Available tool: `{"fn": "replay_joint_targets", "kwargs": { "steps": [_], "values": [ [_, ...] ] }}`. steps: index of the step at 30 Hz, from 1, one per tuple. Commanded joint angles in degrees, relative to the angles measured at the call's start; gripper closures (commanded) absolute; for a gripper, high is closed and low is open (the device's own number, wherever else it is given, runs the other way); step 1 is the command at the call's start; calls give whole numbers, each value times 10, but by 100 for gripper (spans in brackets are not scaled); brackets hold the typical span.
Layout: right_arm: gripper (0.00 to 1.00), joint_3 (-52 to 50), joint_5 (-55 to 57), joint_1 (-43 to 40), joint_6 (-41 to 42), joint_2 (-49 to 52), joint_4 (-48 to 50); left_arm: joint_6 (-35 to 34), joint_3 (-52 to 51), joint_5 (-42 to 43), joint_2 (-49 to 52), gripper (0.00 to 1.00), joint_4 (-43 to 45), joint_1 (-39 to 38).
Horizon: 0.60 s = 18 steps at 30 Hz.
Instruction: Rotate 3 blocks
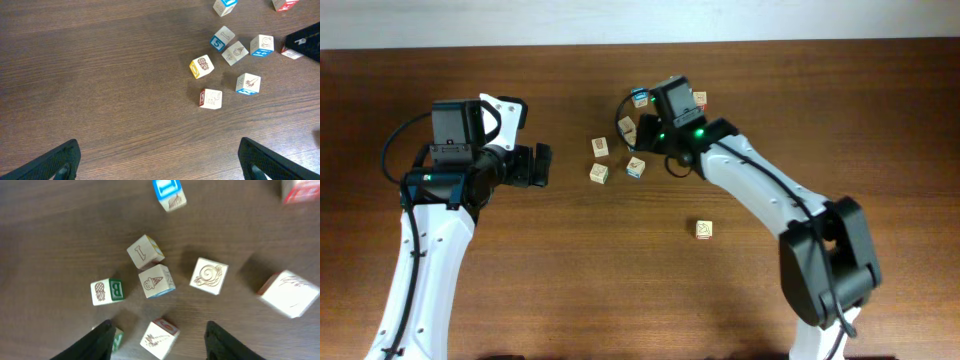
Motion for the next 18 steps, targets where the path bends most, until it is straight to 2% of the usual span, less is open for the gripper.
{"fn": "replay_joint_targets", "kwargs": {
  "steps": [1, 6, 10, 13, 14, 16, 18],
  "values": [
    [46, 3, 38, 27, 74, 24, 21, -7, 12, 6, 2, 1, 0, 2],
    [48, 3, 58, 56, 77, 88, 40, -7, 12, 6, 2, 1, 0, 2],
    [59, 2, 63, 58, 77, 106, 35, -7, 12, 6, 2, 1, 0, 2],
    [62, 2, 59, 58, 75, 106, 15, -7, 12, 6, 2, 1, 0, 2],
    [62, 2, 40, 58, 48, 106, 15, -7, 12, 6, 2, 1, 0, 2],
    [50, 3, -11, 58, -85, 106, 22, -7, 12, 6, 2, 1, 0, 2],
    [48, 6, -31, 55, -156, 106, 15, -7, 12, 6, 2, 1, 0, 2]
  ]
}}
